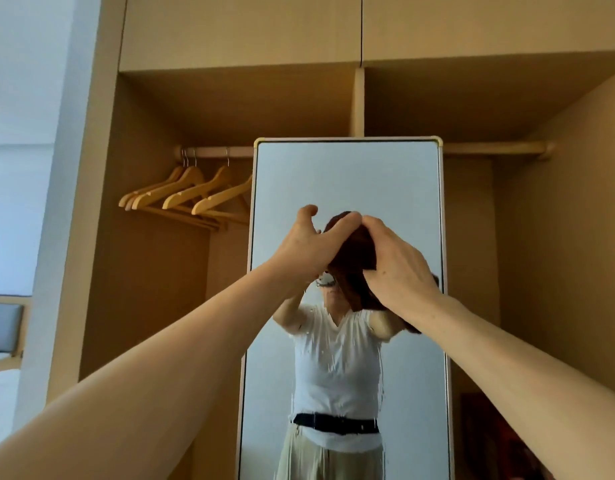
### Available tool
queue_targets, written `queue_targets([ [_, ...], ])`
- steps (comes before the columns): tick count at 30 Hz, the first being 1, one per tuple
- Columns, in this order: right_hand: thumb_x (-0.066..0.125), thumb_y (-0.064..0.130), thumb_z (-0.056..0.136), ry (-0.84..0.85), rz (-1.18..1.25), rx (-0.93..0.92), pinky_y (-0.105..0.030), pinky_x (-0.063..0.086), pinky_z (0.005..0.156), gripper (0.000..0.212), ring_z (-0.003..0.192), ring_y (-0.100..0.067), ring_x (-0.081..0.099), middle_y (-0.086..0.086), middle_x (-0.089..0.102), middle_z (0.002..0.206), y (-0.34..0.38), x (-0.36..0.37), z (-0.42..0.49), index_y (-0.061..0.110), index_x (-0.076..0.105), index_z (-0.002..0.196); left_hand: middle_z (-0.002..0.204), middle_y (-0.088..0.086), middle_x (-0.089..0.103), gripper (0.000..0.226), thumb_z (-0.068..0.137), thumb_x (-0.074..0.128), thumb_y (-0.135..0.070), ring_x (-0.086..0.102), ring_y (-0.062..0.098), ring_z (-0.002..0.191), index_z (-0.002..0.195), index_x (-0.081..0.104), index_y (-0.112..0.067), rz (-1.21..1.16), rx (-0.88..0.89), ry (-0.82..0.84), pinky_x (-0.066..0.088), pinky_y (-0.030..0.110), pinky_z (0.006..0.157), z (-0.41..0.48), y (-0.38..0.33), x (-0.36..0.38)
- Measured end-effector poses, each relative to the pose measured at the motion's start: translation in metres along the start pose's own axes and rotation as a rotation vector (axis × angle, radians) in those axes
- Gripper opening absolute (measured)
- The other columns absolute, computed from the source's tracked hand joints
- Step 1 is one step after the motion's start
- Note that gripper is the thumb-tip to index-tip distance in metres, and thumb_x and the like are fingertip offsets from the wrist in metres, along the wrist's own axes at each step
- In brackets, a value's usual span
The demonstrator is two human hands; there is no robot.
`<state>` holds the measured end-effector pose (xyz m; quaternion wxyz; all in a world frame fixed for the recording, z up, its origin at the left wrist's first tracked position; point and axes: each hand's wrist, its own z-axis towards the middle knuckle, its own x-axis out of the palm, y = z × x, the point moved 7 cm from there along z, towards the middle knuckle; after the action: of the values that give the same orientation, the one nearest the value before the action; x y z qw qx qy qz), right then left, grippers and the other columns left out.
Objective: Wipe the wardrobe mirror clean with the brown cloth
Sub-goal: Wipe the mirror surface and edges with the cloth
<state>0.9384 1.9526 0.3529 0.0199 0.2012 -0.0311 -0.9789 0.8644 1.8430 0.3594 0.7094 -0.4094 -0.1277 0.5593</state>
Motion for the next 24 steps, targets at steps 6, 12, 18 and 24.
queue_targets([
  [6,0.06,0.01,0.085,-0.065,-0.224,-0.267,-0.038,0.048,0.085,0.059,0.117,-0.026,0.044,-0.007,0.044,0.133,0.022,-0.012,0.057,0.018,0.035,0.137,0.117,0.006,0.057,0.035,0.093,0.057,-0.022,0.06,0.023,0.099,0.126,0.047,-0.026,-0.237,0.085,-0.081,0.058,0.04,0.08,0.045,-0.028,-0.012],
  [12,0.069,0.013,0.077,-0.022,-0.376,-0.371,-0.043,0.04,0.097,0.071,0.122,-0.03,0.038,-0.011,0.036,0.138,0.003,-0.011,0.105,0.017,0.035,0.14,0.102,-0.004,0.058,0.042,0.089,0.056,-0.009,0.059,0.017,0.096,0.125,0.05,-0.029,-0.189,0.326,-0.141,0.055,0.027,0.078,0.094,-0.043,-0.021],
  [18,0.063,0.064,0.072,0.144,-0.367,-0.25,-0.043,0.024,0.113,0.09,0.135,-0.019,0.025,0.004,0.024,0.147,-0.05,0.038,0.098,0.033,0.02,0.145,0.115,-0.001,0.055,0.055,0.083,0.064,-0.033,0.054,0.026,0.106,0.129,0.036,-0.027,0.544,0.338,-0.233,0.044,0.041,0.089,0.119,-0.004,-0.012],
  [24,0.065,0.057,0.072,-0.003,-0.377,-0.278,-0.044,0.021,0.114,0.087,0.136,-0.02,0.025,0.002,0.029,0.147,-0.052,0.04,0.093,0.032,0.023,0.143,0.121,0.011,0.051,0.059,0.069,0.074,-0.027,0.047,0.033,0.11,0.123,0.052,-0.02,1.045,0.915,-0.482,0.037,0.043,0.089,0.088,-0.027,0.016],
])
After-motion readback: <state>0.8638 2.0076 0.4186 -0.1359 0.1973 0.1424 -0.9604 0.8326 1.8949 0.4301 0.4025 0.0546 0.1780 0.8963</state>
